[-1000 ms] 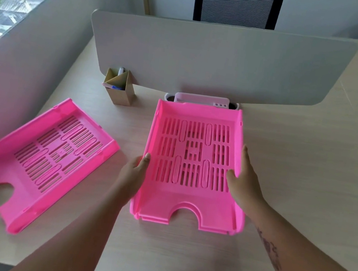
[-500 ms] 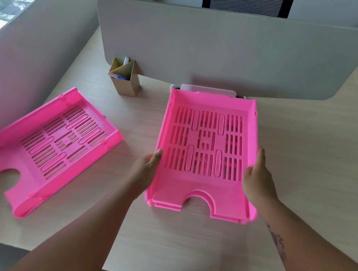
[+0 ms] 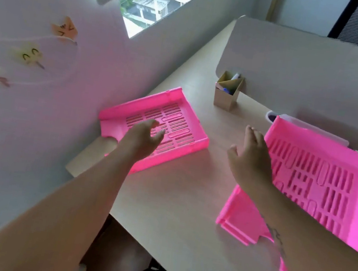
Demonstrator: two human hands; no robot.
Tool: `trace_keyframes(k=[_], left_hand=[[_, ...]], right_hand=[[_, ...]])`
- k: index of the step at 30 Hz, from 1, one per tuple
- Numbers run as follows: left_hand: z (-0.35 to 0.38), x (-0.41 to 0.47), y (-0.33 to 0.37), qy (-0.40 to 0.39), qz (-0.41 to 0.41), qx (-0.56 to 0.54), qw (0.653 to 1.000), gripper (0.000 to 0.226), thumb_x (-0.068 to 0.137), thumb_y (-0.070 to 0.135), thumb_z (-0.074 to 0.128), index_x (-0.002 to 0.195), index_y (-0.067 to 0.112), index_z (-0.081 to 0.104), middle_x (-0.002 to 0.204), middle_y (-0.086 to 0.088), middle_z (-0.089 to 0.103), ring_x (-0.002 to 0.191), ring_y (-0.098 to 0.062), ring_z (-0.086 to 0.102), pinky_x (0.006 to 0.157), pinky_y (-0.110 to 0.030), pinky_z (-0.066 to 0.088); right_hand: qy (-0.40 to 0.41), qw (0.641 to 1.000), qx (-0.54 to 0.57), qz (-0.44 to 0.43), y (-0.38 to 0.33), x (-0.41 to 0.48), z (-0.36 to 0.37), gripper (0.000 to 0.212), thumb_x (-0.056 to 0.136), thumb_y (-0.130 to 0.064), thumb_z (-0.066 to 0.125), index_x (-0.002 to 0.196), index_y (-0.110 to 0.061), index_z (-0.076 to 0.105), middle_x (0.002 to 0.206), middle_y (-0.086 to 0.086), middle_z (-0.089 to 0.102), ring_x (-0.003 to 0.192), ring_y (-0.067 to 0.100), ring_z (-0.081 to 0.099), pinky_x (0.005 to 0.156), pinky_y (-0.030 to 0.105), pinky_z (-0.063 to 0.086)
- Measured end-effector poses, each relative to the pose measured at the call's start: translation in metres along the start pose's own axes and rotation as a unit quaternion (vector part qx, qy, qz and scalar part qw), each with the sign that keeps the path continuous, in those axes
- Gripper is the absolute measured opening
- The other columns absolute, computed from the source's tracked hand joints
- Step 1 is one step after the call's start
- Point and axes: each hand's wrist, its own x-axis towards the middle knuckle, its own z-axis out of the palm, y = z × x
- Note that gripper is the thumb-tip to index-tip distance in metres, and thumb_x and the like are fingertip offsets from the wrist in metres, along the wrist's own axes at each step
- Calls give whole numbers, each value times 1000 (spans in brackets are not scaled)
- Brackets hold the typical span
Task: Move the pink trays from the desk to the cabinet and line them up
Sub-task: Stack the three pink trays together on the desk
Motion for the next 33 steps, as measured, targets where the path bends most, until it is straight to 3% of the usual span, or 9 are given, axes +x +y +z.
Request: trace_keyframes(k=[6, 11, 15, 18, 22, 25, 30, 33], left_hand=[[-47, 60, -97, 6, -28, 77, 997, 40, 90, 28, 58, 125, 10, 62, 125, -15, 65, 114, -31, 60, 98, -41, 48], [-54, 110, -145, -25, -39, 96, 994, 43, 86, 32, 56, 125, 14, 60, 117, -13, 66, 105, -34, 64, 91, -43, 53], [-47, 145, -175, -59, -37, 132, 989, 34, 85, 30, 58, 116, 15, 59, 112, -12, 66, 99, -35, 63, 86, -43, 54], [-42, 162, -185, -99, -54, 136, 984, 37, 88, 27, 59, 123, 14, 56, 116, -14, 65, 104, -36, 64, 90, -45, 53], [-39, 170, -194, -95, -44, 159, 982, 29, 90, 17, 53, 115, 8, 65, 114, -19, 66, 100, -37, 65, 84, -42, 53], [-40, 167, -190, -99, -52, 109, 988, 21, 91, 11, 51, 102, 5, 68, 108, -20, 68, 95, -35, 63, 76, -35, 46], [-62, 149, -158, -94, -28, 53, 994, 13, 96, 22, 54, 90, 10, 54, 89, -13, 58, 78, -26, 50, 64, -32, 34], [-82, 137, -123, -79, 0, 50, 996, 22, 97, 27, 53, 82, 13, 45, 72, -4, 50, 69, -25, 45, 52, -34, 27]], right_hand=[[-62, 990, 93, 83, -87, 2, 86, 70, 90, -19, 55, 152, 0, 27, 151, 20, 36, 136, 33, 40, 108, 39, 36], [-18, 955, 166, 245, -117, 5, 137, 77, 91, -18, 60, 153, 4, 19, 153, 25, 32, 138, 35, 38, 109, 33, 32], [27, 912, 200, 358, -120, 7, 170, 63, 87, -21, 65, 137, 7, 39, 137, 28, 50, 121, 39, 53, 100, 42, 45], [13, 889, 208, 408, -124, 11, 183, 49, 89, -21, 63, 126, 6, 46, 127, 26, 57, 112, 40, 58, 90, 41, 47], [-8, 886, 206, 415, -125, 18, 186, 34, 93, -16, 56, 120, 4, 53, 120, 25, 62, 102, 38, 61, 82, 39, 47], [3, 889, 205, 409, -121, 19, 174, 29, 92, -13, 53, 116, 3, 54, 115, 23, 64, 87, 30, 56, 73, 32, 42], [39, 908, 185, 374, -116, 25, 128, 31, 91, -15, 49, 115, 4, 53, 117, 24, 62, 101, 38, 62, 76, 37, 46], [60, 921, 191, 335, -111, 26, 90, 31, 90, -15, 49, 115, 3, 50, 116, 22, 62, 97, 37, 62, 70, 36, 43]])
